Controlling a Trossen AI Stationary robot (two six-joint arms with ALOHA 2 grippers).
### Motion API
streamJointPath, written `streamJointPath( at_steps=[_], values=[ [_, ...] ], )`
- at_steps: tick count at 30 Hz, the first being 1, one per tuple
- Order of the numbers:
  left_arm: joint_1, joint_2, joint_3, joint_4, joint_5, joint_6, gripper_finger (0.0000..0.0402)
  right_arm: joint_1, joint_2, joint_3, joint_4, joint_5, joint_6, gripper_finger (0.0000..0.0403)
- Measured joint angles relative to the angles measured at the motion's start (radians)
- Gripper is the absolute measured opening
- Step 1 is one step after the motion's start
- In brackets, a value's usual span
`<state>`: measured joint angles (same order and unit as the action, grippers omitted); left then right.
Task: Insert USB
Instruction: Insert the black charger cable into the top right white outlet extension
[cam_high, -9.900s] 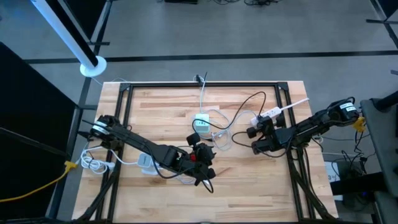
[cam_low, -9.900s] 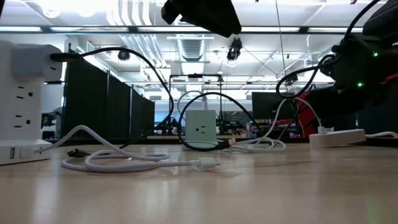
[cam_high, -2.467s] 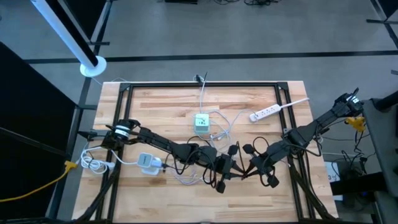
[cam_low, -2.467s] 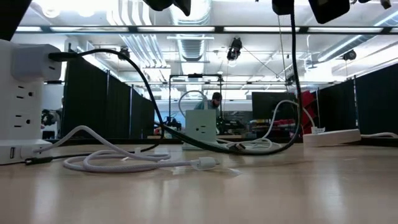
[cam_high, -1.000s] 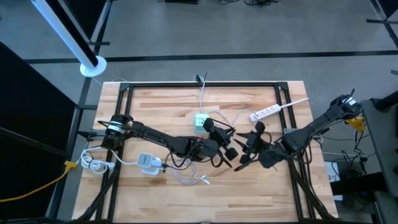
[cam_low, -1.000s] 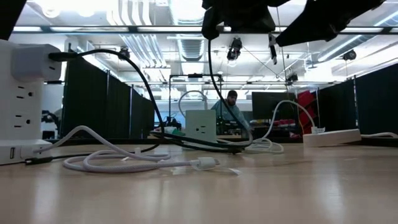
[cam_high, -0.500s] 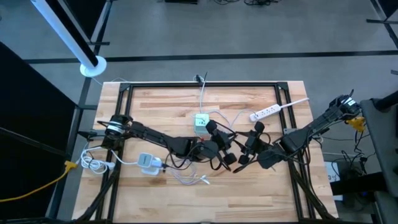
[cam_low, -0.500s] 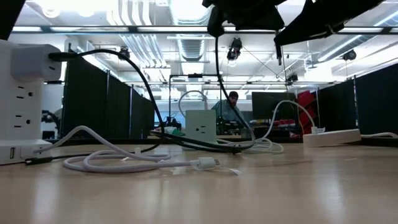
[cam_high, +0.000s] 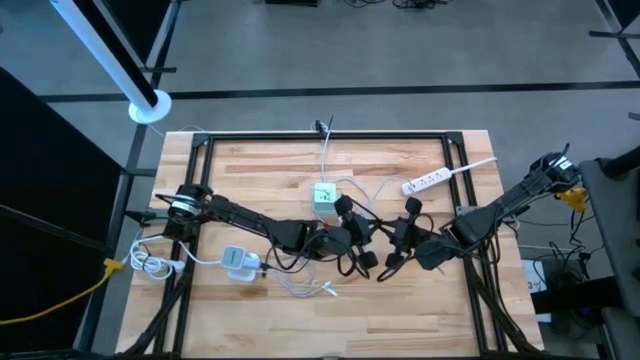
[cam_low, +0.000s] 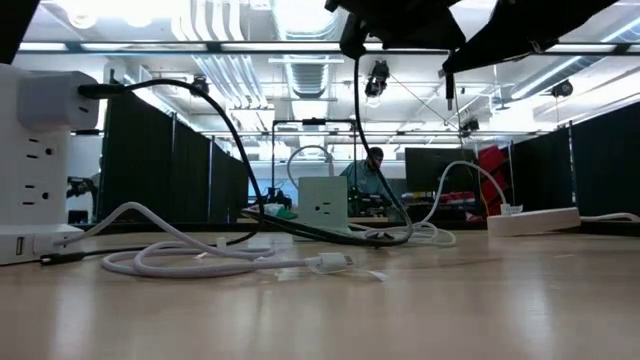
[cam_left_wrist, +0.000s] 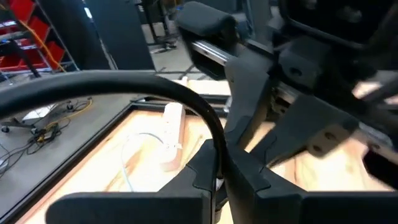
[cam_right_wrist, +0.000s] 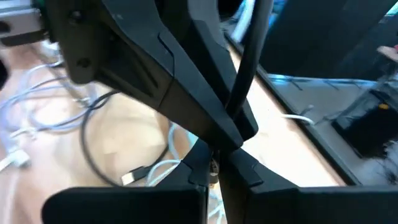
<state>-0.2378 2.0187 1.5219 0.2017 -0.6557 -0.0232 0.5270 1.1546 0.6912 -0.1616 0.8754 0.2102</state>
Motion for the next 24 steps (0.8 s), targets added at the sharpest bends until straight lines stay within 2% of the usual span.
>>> streamJointPath(
  at_steps=[6, 13, 19, 24],
  values=[
    [-0.013, -0.036, 0.000, -0.089, 0.087, 0.080, 0.0051, 0.002, -0.062, 0.000, -0.025, -0.191, -0.050, 0.0001],
    [-0.021, -0.059, 0.000, -0.090, 0.271, 0.177, 0.0077, 0.003, -0.128, 0.000, -0.041, -0.406, -0.086, 0.0001],
    [-0.021, -0.058, 0.000, -0.084, 0.363, 0.206, 0.0070, 0.003, -0.148, 0.000, -0.043, -0.517, -0.117, 0.0001],
    [-0.022, -0.058, 0.000, -0.074, 0.406, 0.213, 0.0032, 0.003, -0.143, 0.001, -0.042, -0.555, -0.133, 0.0000]
  ],
)
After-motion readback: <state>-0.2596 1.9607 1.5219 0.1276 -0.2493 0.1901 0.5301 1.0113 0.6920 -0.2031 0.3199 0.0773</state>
